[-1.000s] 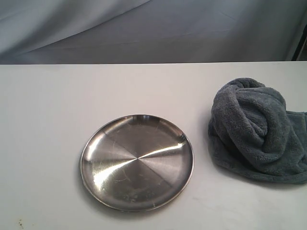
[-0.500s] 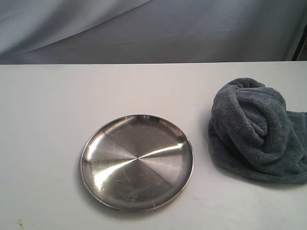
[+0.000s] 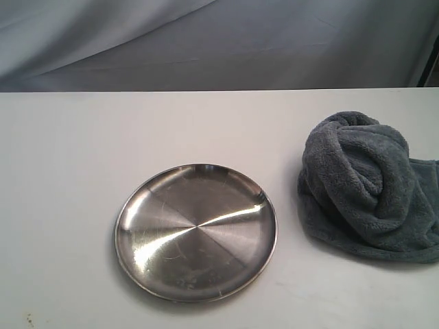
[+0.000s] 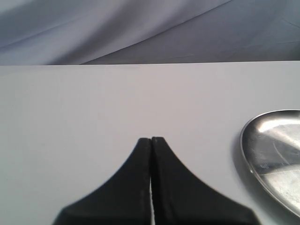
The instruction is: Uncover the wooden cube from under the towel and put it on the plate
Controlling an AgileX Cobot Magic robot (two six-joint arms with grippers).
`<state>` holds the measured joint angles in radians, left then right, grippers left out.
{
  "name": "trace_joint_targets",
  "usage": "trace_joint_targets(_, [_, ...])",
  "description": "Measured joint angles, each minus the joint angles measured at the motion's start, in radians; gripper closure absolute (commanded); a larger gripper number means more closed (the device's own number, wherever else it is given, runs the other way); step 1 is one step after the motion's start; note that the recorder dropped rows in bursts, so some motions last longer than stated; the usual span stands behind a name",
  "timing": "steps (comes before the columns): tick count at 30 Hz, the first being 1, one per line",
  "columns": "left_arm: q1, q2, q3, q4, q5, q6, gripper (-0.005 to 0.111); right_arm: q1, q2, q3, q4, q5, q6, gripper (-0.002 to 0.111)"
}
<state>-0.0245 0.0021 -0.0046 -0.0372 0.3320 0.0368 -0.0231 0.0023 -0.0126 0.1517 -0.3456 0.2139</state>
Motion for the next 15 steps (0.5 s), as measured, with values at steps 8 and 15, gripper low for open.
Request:
trace_joint_targets(8, [0.0, 0.0, 0.0, 0.0, 0.0, 0.0, 0.106, 0.0, 0.059, -0.163, -0.141, 0.159, 0.077, 0.108])
trace_joint_targets(15, [0.0, 0.0, 0.0, 0.0, 0.0, 0.0, 0.106, 0.0, 0.268, -0.297, -0.198, 0.346, 0.093, 0.108])
